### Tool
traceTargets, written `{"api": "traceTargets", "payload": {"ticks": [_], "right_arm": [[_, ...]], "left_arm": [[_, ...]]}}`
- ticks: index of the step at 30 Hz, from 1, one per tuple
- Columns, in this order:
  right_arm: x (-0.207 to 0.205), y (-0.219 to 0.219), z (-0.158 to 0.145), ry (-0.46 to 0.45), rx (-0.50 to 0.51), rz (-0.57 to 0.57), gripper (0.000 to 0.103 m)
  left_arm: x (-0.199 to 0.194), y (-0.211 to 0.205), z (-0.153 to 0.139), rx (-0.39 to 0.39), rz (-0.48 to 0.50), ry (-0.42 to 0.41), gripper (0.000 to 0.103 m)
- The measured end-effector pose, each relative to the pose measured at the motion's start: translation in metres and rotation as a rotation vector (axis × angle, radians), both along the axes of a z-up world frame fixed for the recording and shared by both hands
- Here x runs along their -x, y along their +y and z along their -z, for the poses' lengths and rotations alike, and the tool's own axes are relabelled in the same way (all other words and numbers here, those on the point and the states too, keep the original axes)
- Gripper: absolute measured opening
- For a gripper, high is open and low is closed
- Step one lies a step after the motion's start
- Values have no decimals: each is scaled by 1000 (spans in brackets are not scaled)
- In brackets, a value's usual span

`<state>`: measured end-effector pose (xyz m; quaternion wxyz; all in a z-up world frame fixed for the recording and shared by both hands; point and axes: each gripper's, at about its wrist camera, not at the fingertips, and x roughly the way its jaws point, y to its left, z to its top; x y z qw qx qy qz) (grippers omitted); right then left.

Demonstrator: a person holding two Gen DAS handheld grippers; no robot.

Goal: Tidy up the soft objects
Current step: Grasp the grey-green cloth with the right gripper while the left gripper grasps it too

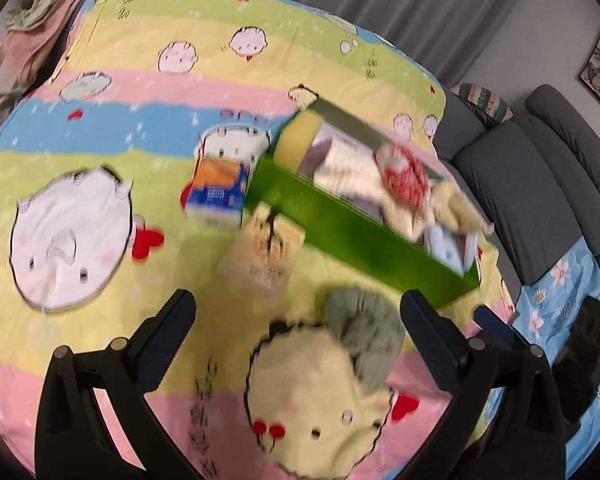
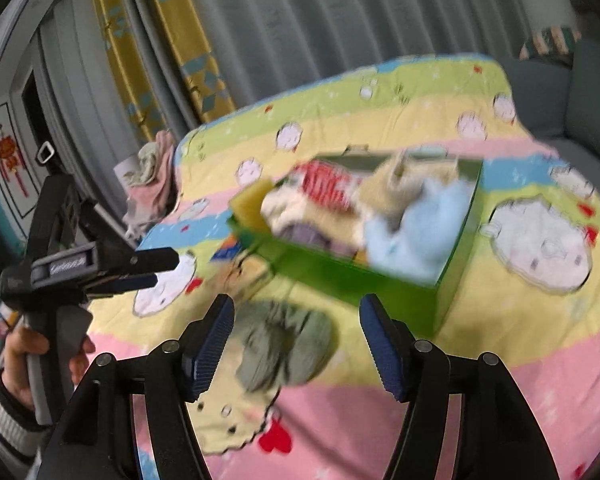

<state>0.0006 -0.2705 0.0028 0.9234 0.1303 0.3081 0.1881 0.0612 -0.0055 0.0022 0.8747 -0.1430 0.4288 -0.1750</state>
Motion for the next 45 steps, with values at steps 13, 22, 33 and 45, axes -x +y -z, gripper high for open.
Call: {"api": "traceTargets", "payload": {"ticks": [13,22,33,45], "right_arm": [[-19,35,54,143,110,-132,66],[-23,47,61,164,109,-156,66],[-30,38,66,198,63,-136,66],[-27,42,65,192,85,-141,22]], "left_arm": [[10,-35,40,-13,29,49,102],[-10,-62,49,-34,83,73,102],[-21,-82,57,-48,137,80,76],[-16,-86,63,-70,161,71,25]]}}
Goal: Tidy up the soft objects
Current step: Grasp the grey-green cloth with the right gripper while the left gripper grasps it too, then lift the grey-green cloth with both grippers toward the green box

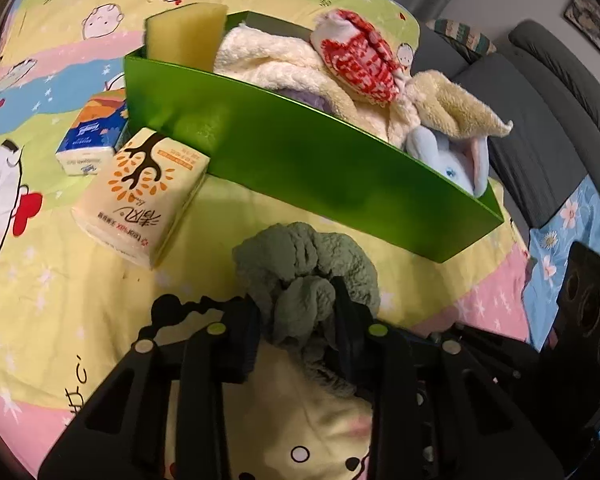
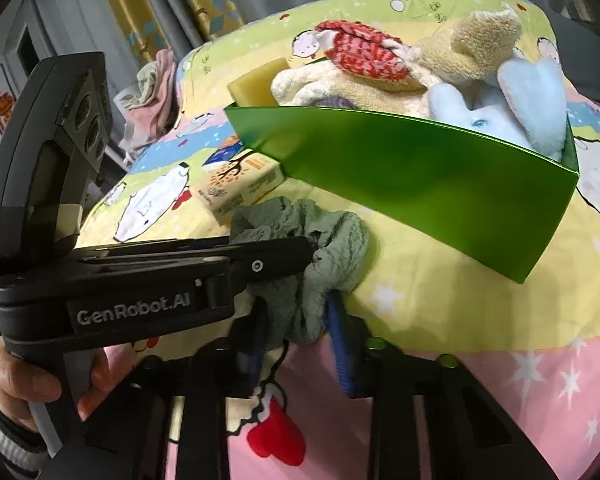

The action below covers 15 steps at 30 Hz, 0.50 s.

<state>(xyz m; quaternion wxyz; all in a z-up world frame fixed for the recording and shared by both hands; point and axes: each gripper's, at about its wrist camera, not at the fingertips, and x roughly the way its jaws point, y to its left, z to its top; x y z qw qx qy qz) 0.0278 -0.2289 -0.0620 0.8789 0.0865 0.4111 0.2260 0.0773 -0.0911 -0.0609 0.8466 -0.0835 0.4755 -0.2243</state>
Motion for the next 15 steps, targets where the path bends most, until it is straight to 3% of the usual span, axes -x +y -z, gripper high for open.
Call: {"api": "traceTargets", "payload": {"ticks": [4,15], "right_arm": [[5,5,-4,-39,16,-16,14],[37,13,-28,-142,-55,-87,14]], "left_arm": [[7,6,-6,55,-13,-11,21],[54,22,-42,103,-24,-120,20]]}}
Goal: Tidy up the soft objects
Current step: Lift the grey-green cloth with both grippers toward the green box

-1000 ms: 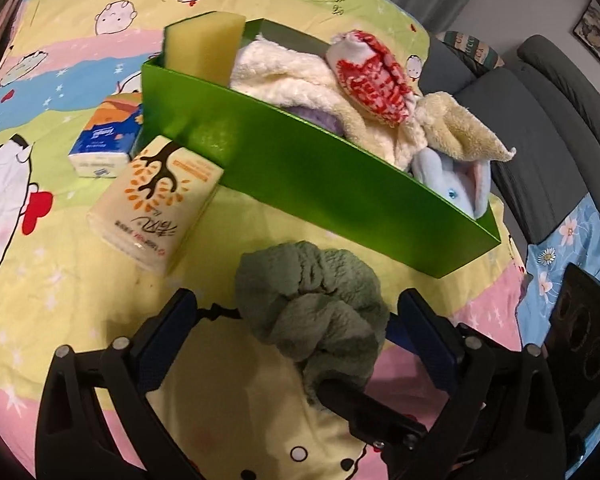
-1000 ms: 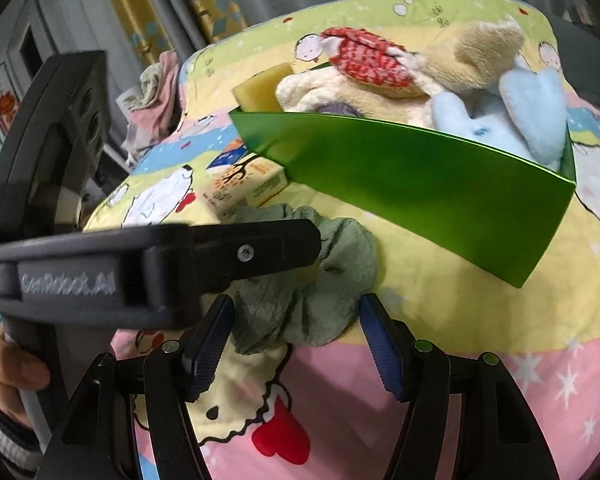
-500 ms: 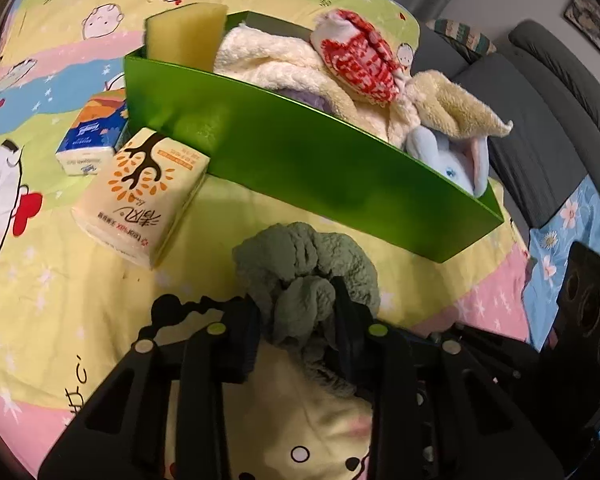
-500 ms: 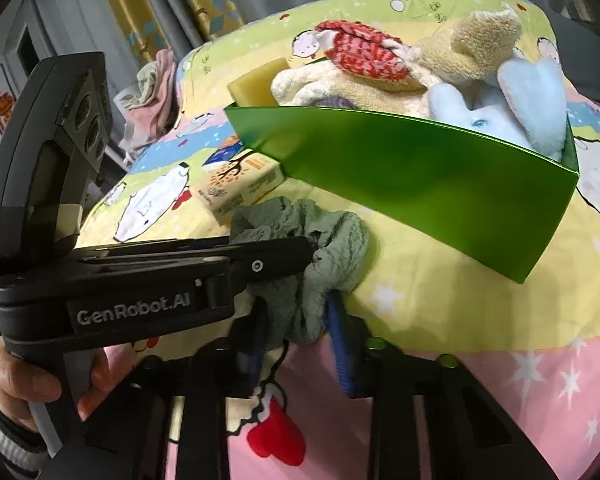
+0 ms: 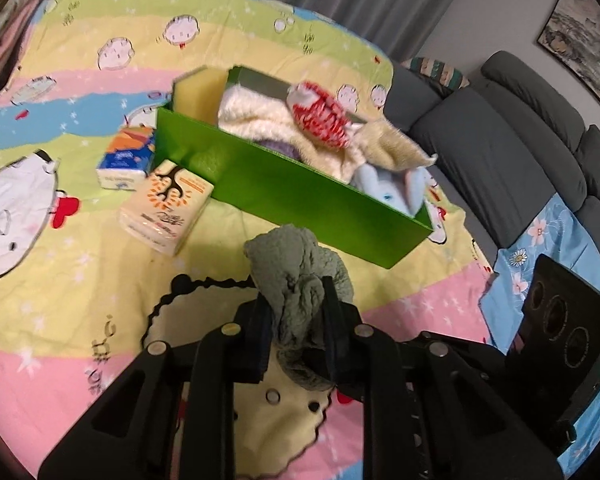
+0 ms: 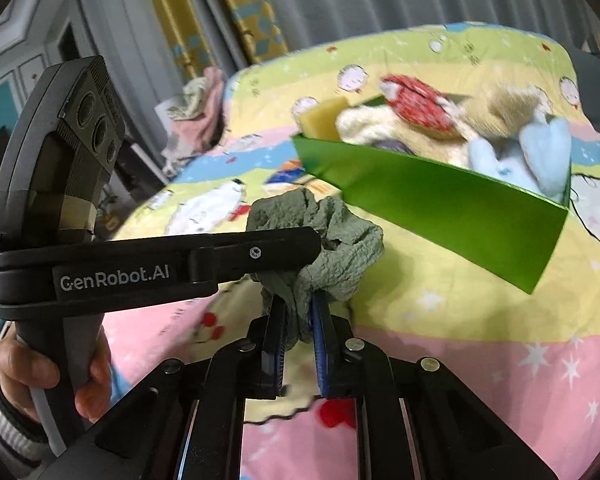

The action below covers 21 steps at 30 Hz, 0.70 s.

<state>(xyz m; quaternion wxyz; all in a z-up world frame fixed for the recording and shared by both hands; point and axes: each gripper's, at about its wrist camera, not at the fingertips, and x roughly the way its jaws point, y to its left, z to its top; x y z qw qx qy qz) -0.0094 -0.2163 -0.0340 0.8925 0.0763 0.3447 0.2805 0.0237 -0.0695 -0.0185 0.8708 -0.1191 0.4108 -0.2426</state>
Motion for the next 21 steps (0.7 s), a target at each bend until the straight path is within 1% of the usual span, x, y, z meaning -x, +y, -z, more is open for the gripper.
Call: {"api": "traceTargets", "payload": {"ticks": [4,6,9,14,16,21], "right_arm": [[12,10,-11,-47,-10,-38,14],[14,12,-14,-57,-20,-54,14],[19,15,-16,-68,-29,-68,14],[24,15,-19,-86,-38,-74,14],[25,14,-21,-97,-42,-72,14],[27,9,-27,-115,-50,-56,14]], "left_arm": [[16,7,-14,-14,-17,-42,20],[24,12,-20,-2,-31,-55,20],[30,16,-22,14,-43,-61,20],[36,18,-26,14,-44,-66,20],[36,19,-28,25,-44,-66,20],[35,16,-33,23,-38,-72,20]]}}
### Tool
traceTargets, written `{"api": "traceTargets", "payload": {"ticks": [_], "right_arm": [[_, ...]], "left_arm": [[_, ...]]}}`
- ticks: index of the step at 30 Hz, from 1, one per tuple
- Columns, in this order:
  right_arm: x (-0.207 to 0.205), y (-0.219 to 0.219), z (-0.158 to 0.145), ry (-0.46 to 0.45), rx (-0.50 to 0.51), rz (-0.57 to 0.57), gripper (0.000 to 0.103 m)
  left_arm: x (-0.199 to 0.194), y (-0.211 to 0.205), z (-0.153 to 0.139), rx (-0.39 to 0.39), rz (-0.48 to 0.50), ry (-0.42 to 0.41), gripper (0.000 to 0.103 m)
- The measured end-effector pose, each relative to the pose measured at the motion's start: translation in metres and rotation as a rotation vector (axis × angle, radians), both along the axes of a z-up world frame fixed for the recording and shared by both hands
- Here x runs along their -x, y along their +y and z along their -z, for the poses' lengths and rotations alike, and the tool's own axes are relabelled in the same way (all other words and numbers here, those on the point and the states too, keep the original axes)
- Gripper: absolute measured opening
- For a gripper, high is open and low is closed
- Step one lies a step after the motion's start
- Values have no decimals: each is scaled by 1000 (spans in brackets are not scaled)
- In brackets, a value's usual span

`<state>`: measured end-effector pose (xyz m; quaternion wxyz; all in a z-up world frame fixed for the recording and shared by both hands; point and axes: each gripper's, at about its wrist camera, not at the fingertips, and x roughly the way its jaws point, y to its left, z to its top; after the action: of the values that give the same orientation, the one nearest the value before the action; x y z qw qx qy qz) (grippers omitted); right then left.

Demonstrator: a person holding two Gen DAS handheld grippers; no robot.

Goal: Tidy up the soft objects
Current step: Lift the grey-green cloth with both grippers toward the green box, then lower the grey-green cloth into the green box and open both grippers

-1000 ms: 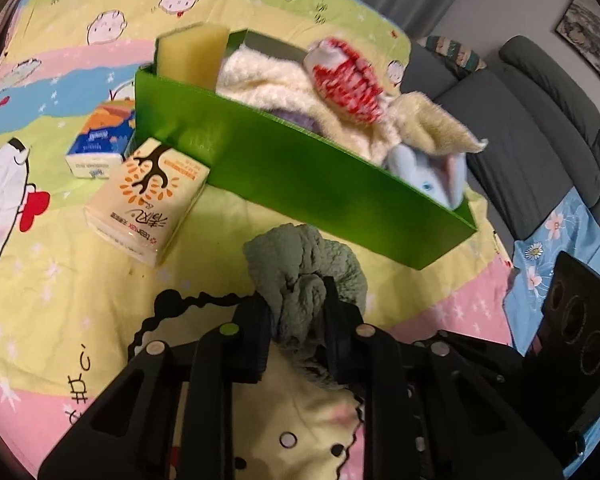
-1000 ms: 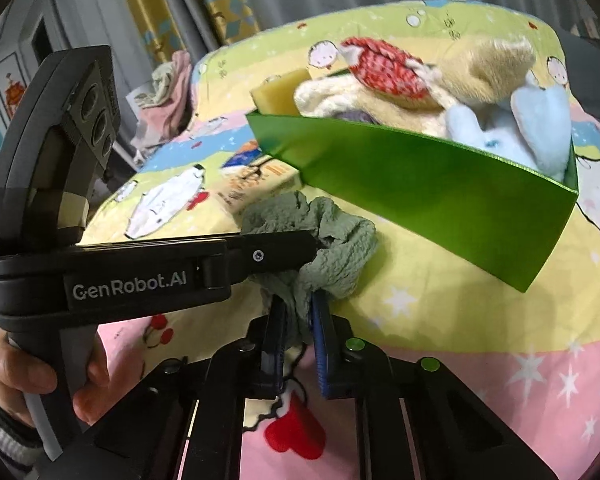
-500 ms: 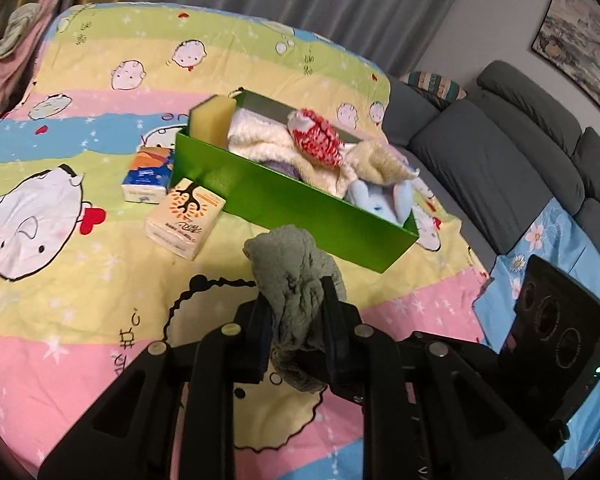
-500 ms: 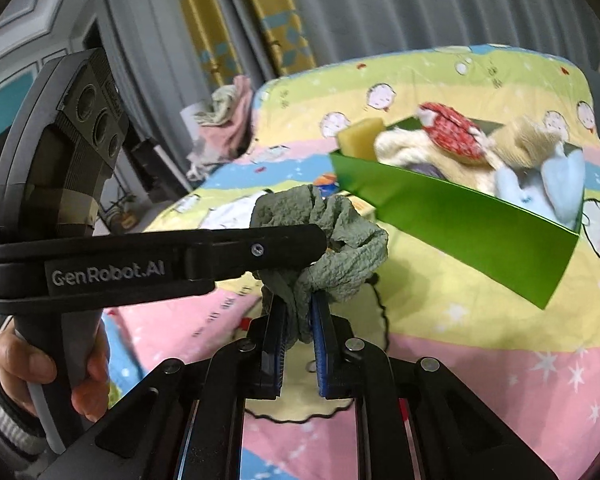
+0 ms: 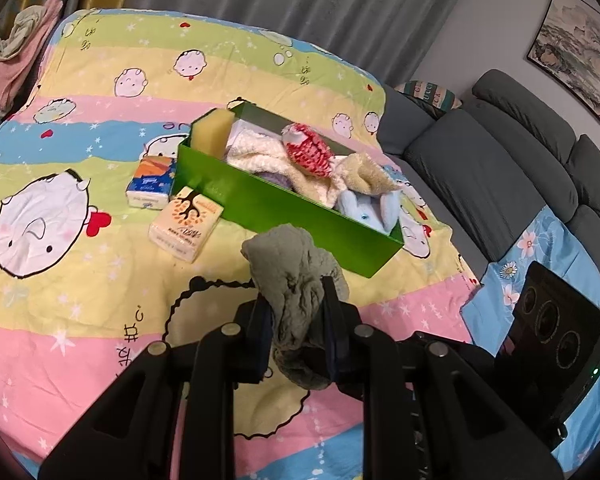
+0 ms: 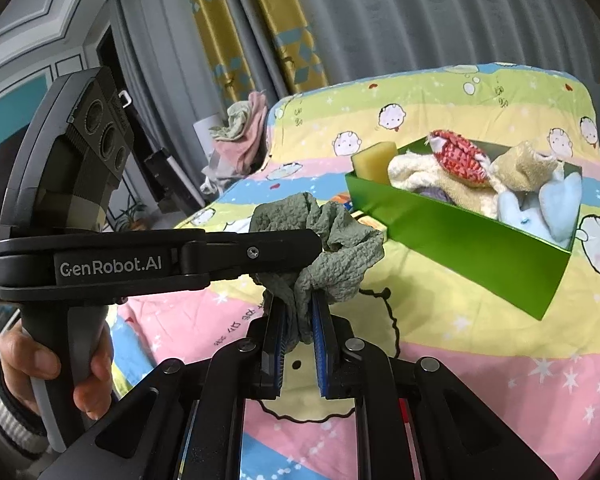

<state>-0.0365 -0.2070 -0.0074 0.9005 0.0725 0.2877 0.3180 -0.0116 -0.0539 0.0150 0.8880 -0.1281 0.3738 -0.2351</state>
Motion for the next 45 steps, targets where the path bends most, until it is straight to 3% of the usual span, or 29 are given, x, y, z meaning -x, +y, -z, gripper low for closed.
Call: {"api": "traceTargets", "payload": {"ticks": [13,24,33,45], "right_arm": [[-2,-12,-35,-85,-27,66,14],[-36,-48,-74,-118,-67,153,14],[-75,-70,-83,-93,-4,225,14],[-156,-85,-69,16,23,278,14]], "left_arm": [[-13,-14,-44,-10,49,-64,20],[-57,-50,-85,-37,134,-90,20],[-103,-81,-87,-49,172,-50,20],[-188,-104,-69,-63,136,49,19]]}}
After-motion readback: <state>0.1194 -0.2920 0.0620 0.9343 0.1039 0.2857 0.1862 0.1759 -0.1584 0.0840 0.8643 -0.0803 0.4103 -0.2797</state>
